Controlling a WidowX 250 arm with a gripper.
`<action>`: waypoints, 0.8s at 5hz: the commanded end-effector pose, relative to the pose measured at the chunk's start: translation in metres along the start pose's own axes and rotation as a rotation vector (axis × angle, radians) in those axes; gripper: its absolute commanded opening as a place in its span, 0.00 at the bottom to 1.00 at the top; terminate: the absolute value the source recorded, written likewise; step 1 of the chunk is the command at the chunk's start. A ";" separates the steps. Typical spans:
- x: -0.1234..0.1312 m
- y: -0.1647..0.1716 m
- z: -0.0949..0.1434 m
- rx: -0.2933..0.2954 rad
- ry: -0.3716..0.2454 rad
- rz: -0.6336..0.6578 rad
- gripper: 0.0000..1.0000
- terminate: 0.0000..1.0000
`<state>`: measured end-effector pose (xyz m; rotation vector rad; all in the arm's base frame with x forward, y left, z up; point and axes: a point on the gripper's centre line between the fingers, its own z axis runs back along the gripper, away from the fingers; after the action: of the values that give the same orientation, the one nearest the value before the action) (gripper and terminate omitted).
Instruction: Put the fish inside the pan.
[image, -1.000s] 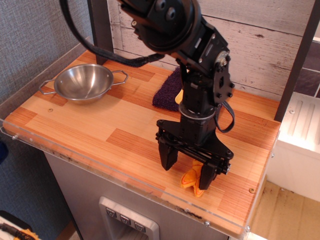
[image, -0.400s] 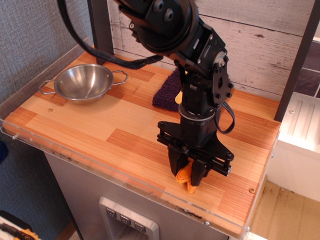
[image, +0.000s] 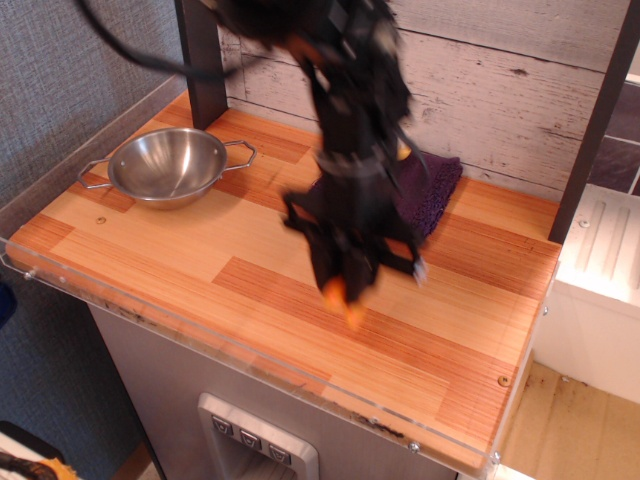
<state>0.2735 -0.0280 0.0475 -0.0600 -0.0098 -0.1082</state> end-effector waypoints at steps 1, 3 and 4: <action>0.021 0.094 0.082 0.105 -0.126 0.170 0.00 0.00; 0.028 0.197 0.052 0.182 0.018 0.250 0.00 0.00; 0.024 0.246 0.048 0.189 0.046 0.274 0.00 0.00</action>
<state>0.3296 0.2105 0.0608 0.1060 0.0734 0.1580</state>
